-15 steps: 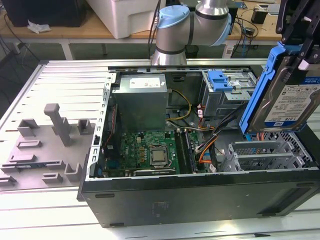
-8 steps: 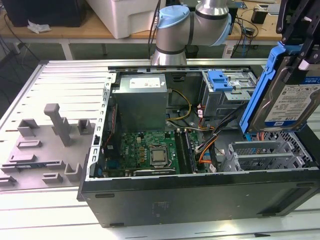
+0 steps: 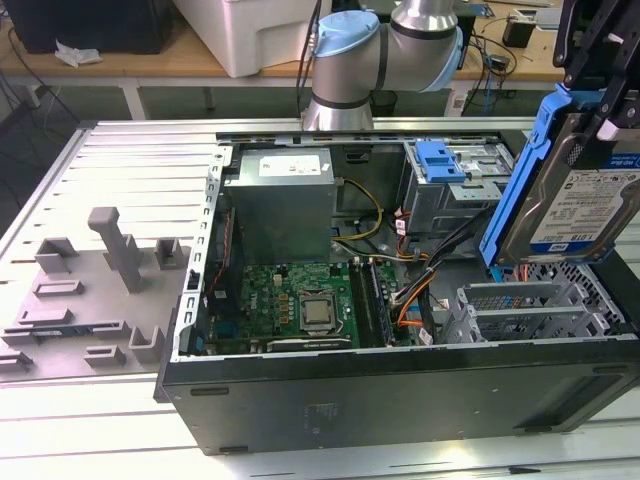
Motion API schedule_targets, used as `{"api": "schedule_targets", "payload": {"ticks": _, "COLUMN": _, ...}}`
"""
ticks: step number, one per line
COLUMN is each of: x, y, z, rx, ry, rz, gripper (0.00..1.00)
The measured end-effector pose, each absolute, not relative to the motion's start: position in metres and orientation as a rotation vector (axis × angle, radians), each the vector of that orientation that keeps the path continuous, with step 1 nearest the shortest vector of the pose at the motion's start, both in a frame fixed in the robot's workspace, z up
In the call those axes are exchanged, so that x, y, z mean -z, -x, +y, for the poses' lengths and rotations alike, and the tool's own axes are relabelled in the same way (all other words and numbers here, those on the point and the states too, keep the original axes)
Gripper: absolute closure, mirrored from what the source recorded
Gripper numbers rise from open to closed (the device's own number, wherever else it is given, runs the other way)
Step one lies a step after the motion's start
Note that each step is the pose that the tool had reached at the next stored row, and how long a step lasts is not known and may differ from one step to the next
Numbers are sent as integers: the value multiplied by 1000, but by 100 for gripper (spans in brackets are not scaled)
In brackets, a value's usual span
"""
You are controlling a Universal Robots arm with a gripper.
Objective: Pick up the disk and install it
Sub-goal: 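Insert the disk into the insertion slot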
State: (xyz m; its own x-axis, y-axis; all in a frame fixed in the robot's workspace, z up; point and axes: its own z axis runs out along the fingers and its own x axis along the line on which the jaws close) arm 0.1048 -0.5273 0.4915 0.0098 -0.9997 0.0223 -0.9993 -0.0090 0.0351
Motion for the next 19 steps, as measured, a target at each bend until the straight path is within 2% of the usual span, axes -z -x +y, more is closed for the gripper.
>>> {"api": "schedule_targets", "payload": {"ticks": 19, "x": -491, "y": -104, "z": -528, "rx": 13, "ry": -2192, "rz": -2193, "gripper": 63}}
